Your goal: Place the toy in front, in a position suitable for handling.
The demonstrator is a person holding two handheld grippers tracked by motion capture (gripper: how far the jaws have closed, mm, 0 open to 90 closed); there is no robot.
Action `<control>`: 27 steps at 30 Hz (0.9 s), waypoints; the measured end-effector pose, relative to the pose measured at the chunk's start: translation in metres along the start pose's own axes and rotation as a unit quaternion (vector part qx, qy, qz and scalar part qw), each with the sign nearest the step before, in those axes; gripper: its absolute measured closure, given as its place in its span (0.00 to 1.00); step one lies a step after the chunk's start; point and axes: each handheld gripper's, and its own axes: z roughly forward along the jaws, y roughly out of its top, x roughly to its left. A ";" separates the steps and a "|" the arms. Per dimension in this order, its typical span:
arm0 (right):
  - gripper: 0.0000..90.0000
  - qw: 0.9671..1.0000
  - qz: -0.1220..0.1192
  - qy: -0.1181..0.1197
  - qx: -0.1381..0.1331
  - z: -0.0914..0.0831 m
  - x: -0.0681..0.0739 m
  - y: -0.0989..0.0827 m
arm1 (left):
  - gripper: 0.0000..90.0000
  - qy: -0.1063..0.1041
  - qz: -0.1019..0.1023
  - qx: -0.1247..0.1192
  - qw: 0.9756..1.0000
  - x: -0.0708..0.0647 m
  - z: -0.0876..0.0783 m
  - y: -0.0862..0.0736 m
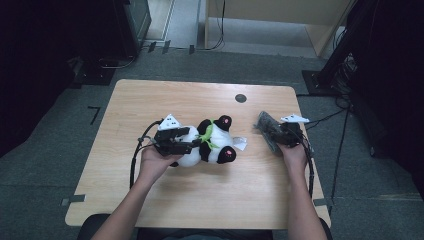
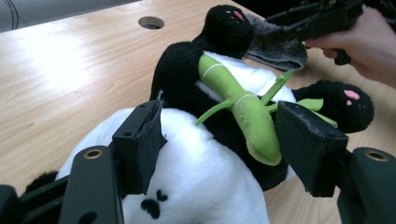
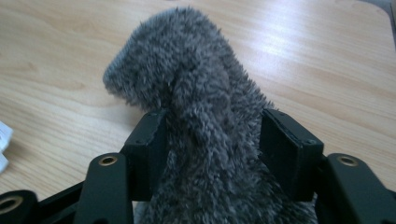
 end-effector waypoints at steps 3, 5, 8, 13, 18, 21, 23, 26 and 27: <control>0.51 1.000 -0.009 -0.002 0.003 0.002 0.000 -0.002 | 0.36 0.002 0.006 -0.003 1.000 0.000 -0.004 -0.004; 0.54 1.000 -0.009 0.005 0.006 0.004 -0.001 -0.004 | 0.36 0.003 0.005 -0.006 1.000 0.001 -0.007 -0.006; 0.58 1.000 -0.001 0.013 0.017 0.011 -0.003 -0.007 | 0.34 0.002 0.000 -0.012 1.000 0.003 -0.011 -0.009; 0.72 1.000 -0.001 0.018 0.021 0.015 -0.004 -0.007 | 0.28 0.000 -0.009 -0.024 1.000 0.007 -0.020 -0.015; 0.82 0.999 0.017 0.028 0.026 0.015 -0.007 -0.004 | 0.21 0.011 -0.032 -0.030 0.999 0.015 -0.028 -0.022; 0.83 0.998 0.031 0.041 0.029 0.013 -0.008 -0.002 | 0.20 0.016 -0.039 -0.026 0.999 0.021 -0.030 -0.028; 0.83 0.998 0.040 0.047 0.026 0.010 -0.009 0.000 | 0.19 0.017 -0.039 -0.026 0.999 0.022 -0.030 -0.029; 0.84 0.997 0.051 0.059 0.015 0.002 -0.008 0.006 | 0.16 0.030 -0.030 -0.019 0.999 0.023 -0.029 -0.034; 0.84 0.997 0.050 0.062 0.014 -0.001 -0.006 0.007 | 0.15 0.030 -0.030 -0.019 0.999 0.023 -0.029 -0.034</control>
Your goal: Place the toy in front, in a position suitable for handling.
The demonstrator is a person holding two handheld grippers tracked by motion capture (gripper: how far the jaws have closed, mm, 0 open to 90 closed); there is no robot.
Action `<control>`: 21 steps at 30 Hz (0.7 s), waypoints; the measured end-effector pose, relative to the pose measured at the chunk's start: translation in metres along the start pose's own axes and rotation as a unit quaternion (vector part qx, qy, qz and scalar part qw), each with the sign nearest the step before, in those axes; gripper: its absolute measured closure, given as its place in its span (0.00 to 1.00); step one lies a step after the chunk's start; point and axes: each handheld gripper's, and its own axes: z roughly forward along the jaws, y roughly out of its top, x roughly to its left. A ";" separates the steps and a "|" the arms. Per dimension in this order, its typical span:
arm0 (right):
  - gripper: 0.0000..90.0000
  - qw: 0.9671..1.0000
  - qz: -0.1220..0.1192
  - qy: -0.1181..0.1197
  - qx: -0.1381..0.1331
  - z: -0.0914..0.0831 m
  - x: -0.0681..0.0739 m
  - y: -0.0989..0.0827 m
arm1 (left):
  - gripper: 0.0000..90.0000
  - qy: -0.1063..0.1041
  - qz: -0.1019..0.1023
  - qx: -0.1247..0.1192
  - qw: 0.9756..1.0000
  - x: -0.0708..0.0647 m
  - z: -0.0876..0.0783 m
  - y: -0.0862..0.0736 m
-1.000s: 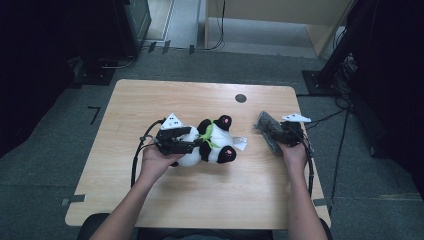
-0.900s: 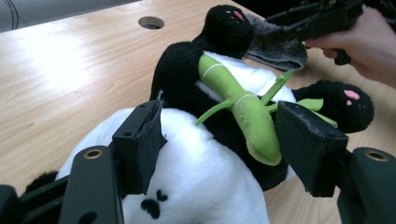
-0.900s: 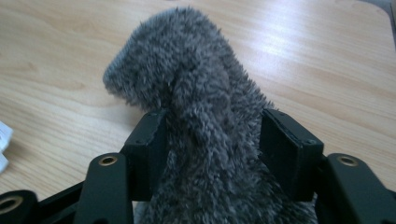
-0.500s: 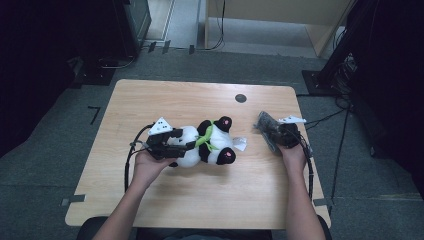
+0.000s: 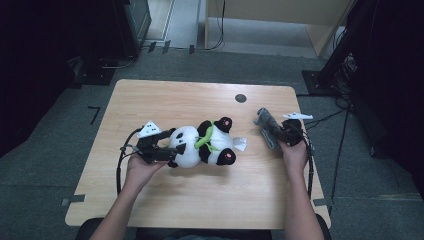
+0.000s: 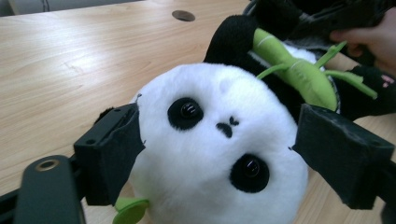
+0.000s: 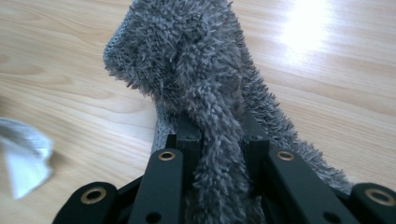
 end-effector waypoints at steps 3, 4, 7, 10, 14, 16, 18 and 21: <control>0.84 1.000 -0.010 0.014 0.003 -0.005 0.009 0.003 | 0.14 -0.004 0.000 -0.003 1.000 0.001 -0.001 -0.004; 0.84 1.000 -0.010 0.014 0.003 -0.005 0.009 0.003 | 0.14 -0.004 0.000 -0.003 1.000 0.001 -0.001 -0.004; 0.83 0.999 -0.027 0.026 0.000 -0.011 0.020 0.008 | 0.14 -0.007 -0.006 0.005 1.000 0.001 0.002 -0.010; 0.83 0.999 -0.038 0.032 0.003 -0.013 0.028 0.011 | 0.13 0.002 -0.008 0.010 1.000 0.000 0.003 -0.015; 0.84 0.998 -0.043 0.053 0.002 -0.016 0.037 0.014 | 0.12 0.000 -0.018 0.014 1.000 0.000 0.002 -0.025; 0.84 0.998 -0.038 0.059 0.000 -0.018 0.041 0.016 | 0.11 0.008 -0.016 0.013 1.000 -0.001 0.002 -0.029; 0.84 0.997 -0.037 0.062 -0.001 -0.020 0.043 0.017 | 0.11 0.010 -0.020 0.004 1.000 0.000 0.002 -0.030; 0.84 0.997 -0.032 0.074 -0.011 -0.025 0.048 0.021 | 0.11 0.009 -0.023 -0.006 1.000 -0.001 0.002 -0.030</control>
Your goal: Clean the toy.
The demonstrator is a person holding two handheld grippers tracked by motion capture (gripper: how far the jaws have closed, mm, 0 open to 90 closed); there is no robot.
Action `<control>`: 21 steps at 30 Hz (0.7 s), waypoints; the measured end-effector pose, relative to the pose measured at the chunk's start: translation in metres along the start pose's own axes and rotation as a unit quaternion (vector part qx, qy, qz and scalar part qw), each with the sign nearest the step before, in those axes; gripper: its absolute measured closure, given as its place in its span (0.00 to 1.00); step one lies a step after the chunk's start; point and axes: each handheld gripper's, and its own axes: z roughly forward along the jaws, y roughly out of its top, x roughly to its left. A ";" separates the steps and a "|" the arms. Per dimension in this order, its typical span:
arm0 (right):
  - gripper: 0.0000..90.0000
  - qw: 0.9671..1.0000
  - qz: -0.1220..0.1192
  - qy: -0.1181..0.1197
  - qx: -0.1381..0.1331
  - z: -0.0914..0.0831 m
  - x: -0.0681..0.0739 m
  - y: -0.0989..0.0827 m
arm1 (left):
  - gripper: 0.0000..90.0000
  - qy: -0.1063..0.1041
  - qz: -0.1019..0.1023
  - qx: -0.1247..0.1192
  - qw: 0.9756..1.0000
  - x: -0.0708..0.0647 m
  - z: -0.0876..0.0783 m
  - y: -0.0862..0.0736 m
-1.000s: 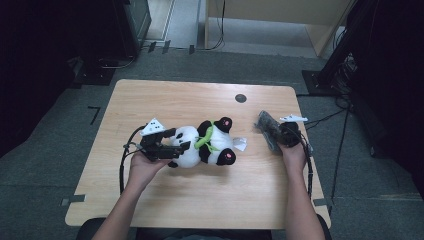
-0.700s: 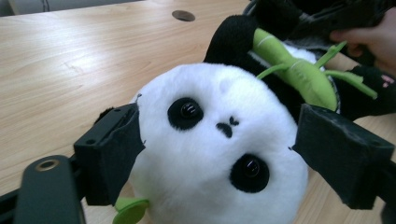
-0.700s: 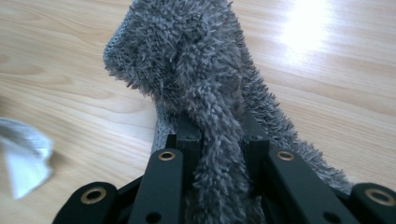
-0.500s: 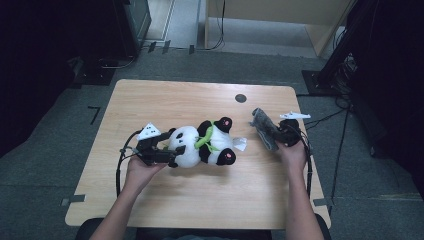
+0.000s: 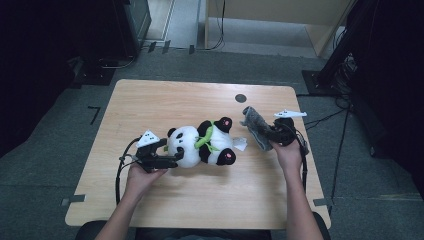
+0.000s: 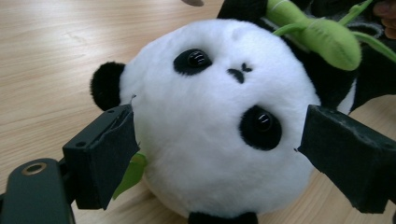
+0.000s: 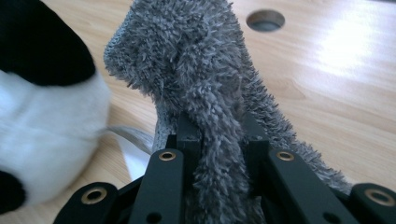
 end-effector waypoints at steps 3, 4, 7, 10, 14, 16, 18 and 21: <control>0.84 1.000 -0.002 0.009 -0.010 -0.003 0.005 0.005 | 0.11 -0.006 0.005 0.005 1.000 -0.002 0.004 -0.002; 0.84 1.000 -0.006 0.010 -0.012 -0.002 0.007 0.007 | 0.11 -0.008 0.007 0.007 1.000 -0.002 0.005 -0.002; 0.84 1.000 -0.014 0.013 -0.015 -0.001 0.013 0.011 | 0.10 -0.003 0.016 0.011 1.000 -0.004 0.009 -0.004; 0.84 0.999 -0.013 0.027 -0.022 0.001 0.019 0.015 | 0.09 -0.001 0.019 0.010 1.000 -0.004 0.010 -0.004; 0.83 0.999 -0.025 0.029 -0.019 0.006 0.028 0.021 | 0.03 0.006 0.024 0.024 0.999 -0.003 0.015 -0.007; 0.83 0.999 -0.029 0.032 -0.024 0.008 0.032 0.026 | 0.00 -0.001 0.025 0.033 0.999 -0.001 0.020 -0.010; 0.83 0.998 -0.029 0.036 -0.029 0.009 0.036 0.030 | 0.00 -0.001 0.029 0.028 0.999 -0.001 0.021 -0.011; 0.83 0.998 -0.029 0.042 -0.034 0.009 0.042 0.037 | 0.00 -0.007 0.023 0.024 0.999 0.002 0.023 -0.012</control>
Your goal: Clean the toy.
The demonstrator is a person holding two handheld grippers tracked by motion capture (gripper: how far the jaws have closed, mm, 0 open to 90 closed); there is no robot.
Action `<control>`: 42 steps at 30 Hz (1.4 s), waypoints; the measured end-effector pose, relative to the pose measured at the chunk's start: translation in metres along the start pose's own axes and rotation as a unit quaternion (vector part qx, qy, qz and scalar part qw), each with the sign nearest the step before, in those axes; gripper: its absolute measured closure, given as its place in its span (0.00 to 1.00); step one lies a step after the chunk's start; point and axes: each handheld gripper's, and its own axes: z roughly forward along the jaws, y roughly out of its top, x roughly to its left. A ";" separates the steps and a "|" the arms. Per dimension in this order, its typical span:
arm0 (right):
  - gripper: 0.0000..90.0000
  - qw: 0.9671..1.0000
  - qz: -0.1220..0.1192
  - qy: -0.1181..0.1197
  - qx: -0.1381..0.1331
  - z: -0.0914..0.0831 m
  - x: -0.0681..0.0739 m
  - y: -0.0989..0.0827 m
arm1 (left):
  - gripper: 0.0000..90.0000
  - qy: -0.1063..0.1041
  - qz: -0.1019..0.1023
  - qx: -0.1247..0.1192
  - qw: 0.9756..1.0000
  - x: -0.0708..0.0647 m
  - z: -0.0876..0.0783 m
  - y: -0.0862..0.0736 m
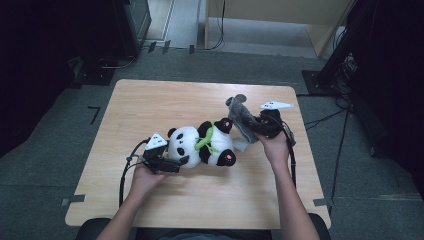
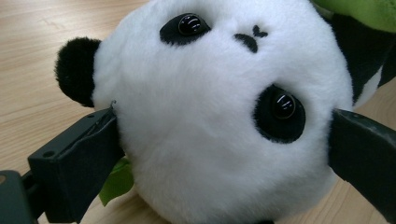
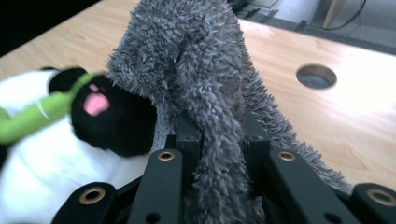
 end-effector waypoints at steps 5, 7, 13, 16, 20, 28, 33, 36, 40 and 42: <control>0.83 1.000 -0.004 0.007 0.003 0.006 0.011 0.016 | 0.07 -0.014 -0.015 0.002 1.000 0.004 0.002 -0.002; 0.83 1.000 -0.017 0.001 0.008 0.009 0.017 0.025 | 0.12 -0.018 -0.016 0.002 1.000 0.005 0.001 -0.002; 0.83 0.999 -0.044 0.011 0.015 0.014 0.038 0.052 | 0.29 -0.008 -0.012 -0.004 1.000 0.002 -0.002 -0.003; 0.83 0.998 -0.060 0.024 0.020 0.019 0.053 0.065 | 0.37 0.005 -0.005 -0.004 1.000 -0.002 -0.004 -0.001; 0.83 0.995 -0.080 0.047 0.034 0.030 0.073 0.079 | 0.43 0.013 0.003 0.000 1.000 -0.006 -0.005 0.001; 0.82 0.984 -0.123 0.097 0.083 0.071 0.120 0.095 | 0.43 0.017 0.004 0.003 1.000 -0.007 -0.007 0.004; 0.82 0.977 -0.143 0.118 0.110 0.094 0.149 0.096 | 0.40 0.017 -0.001 0.000 1.000 -0.007 -0.007 0.004; 0.82 0.972 -0.151 0.129 0.128 0.108 0.159 0.092 | 0.39 0.017 -0.007 0.002 1.000 -0.005 -0.007 0.005; 0.81 0.964 -0.154 0.136 0.168 0.126 0.166 0.082 | 0.38 0.018 -0.012 0.004 1.000 -0.004 -0.006 0.004; 0.81 0.961 -0.165 0.129 0.179 0.132 0.167 0.077 | 0.37 0.013 -0.019 0.005 1.000 -0.002 -0.005 0.003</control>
